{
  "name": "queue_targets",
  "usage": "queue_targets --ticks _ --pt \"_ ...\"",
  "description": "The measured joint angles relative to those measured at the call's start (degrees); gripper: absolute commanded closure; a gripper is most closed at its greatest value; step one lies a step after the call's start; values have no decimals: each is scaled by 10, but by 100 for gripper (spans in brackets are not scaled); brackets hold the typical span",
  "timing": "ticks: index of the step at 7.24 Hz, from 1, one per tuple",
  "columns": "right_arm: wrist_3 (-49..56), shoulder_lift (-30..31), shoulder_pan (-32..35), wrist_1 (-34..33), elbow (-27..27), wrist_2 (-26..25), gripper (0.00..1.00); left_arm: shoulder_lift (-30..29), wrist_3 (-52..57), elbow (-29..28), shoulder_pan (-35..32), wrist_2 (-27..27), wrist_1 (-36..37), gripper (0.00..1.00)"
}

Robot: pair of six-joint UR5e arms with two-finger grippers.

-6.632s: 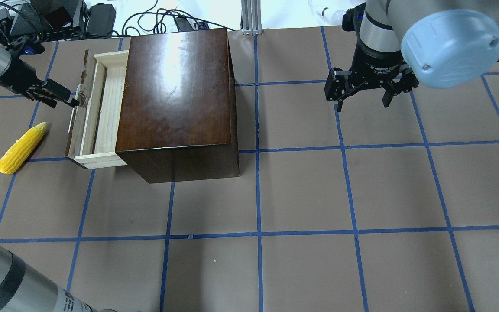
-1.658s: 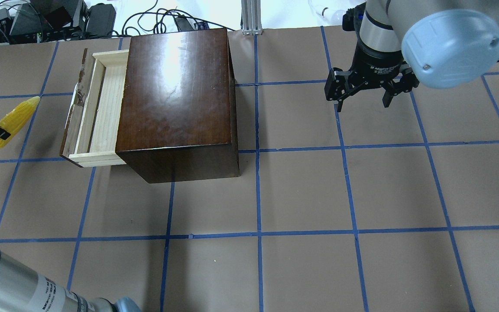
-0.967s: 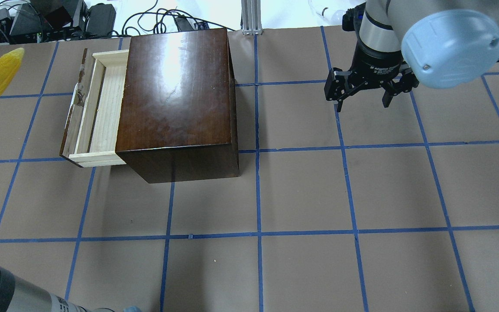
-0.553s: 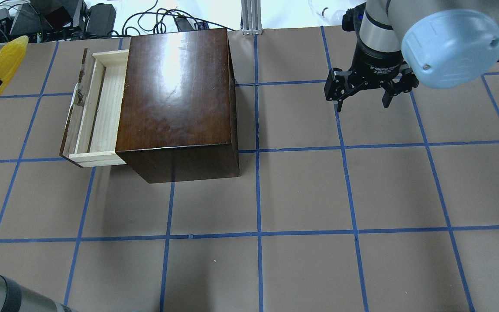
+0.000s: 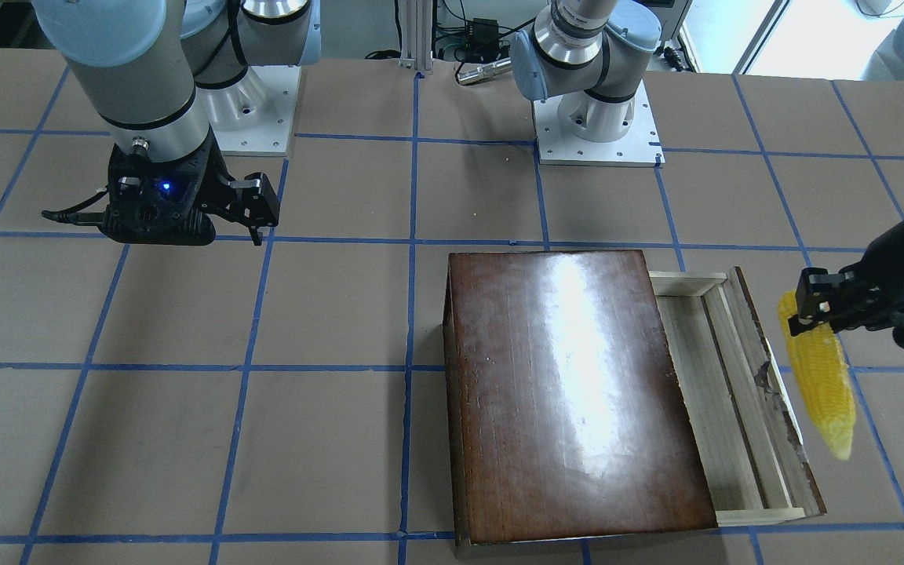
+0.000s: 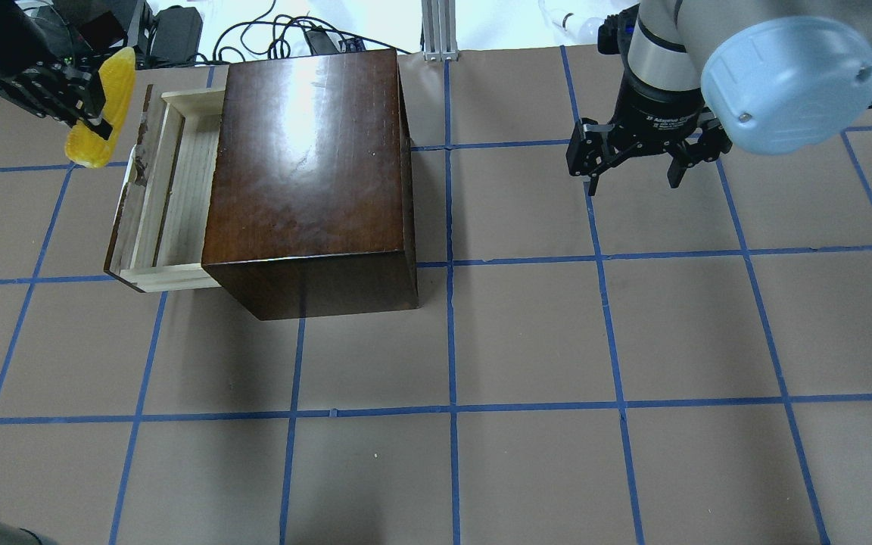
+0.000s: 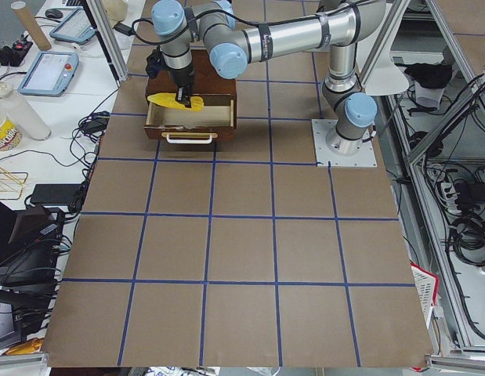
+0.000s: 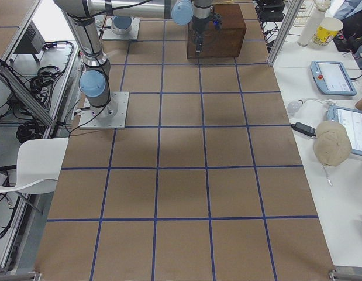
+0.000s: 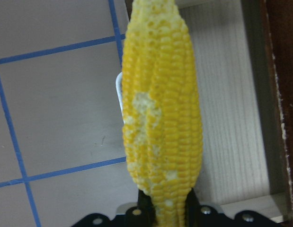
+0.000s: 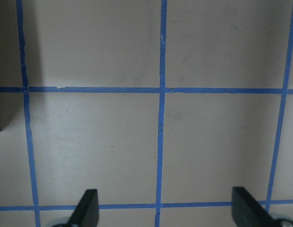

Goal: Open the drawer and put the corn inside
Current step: 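Carry the corn over the open drawer and lower it inside, then open the left gripper to release the corn and lift away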

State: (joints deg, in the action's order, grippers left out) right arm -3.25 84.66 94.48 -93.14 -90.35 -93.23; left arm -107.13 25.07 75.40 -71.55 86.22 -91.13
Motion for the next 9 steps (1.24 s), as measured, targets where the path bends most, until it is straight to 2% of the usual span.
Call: queue_targets --ticks 4,5,8,9 --pt "0 0 0 1 0 -1 0 -17 -58 52 -19 -3 23 100" --pt "0 0 0 1 0 -1 0 -20 -65 68 -19 -9 43 96" --pt "0 0 0 0 0 -2 0 -33 -72 104 -18 -32 103 67" --pt "0 0 0 0 0 -2 0 -36 -73 105 -18 -36 106 29"
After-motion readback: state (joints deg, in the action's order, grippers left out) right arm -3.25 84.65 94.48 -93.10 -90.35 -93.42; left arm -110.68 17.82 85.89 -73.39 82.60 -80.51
